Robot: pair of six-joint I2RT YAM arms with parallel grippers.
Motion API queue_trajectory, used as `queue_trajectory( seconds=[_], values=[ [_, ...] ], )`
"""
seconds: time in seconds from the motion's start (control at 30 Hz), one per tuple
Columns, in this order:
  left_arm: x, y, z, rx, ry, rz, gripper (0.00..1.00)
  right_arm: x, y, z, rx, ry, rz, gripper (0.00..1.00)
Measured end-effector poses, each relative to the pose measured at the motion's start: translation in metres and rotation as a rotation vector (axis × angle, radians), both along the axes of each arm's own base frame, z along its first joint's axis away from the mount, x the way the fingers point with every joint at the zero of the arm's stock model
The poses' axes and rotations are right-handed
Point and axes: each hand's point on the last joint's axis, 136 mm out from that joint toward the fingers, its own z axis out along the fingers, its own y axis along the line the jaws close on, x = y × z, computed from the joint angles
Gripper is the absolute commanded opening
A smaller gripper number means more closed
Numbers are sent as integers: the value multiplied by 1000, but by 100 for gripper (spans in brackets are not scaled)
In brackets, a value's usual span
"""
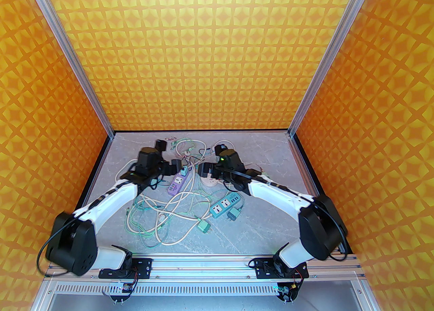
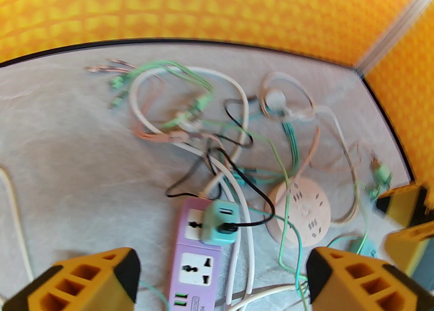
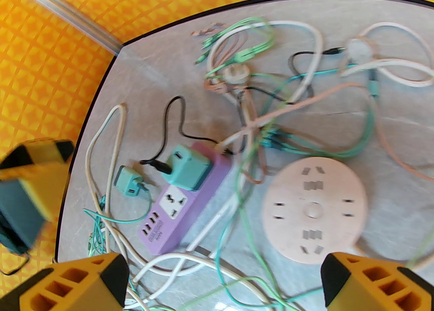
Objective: Pull the plug off the socket
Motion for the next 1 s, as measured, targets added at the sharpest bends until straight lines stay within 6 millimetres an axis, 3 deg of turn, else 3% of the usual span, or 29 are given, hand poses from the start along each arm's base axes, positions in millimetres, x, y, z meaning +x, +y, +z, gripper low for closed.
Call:
queue_trajectory(
  seconds=[0.13,0.33,0.5,0.83,1.0],
  values=[
    [-3,-24,-34,65,47,-88,67,-1,-21,6,-4,-13,-46,98],
    [10,-35,-63,130,76,-136,62,-6,-28,5,-24,-6,-55,98],
    [26,-38,-63,171,46,-144,61,-9,-30,4,-33,-1,-51,98],
    [37,-29,-89,264,75,-117,59,-12,-32,2,-40,11,-51,98],
    [42,-28,-89,279,78,-105,58,-12,-32,2,-41,13,-50,98]
  ],
)
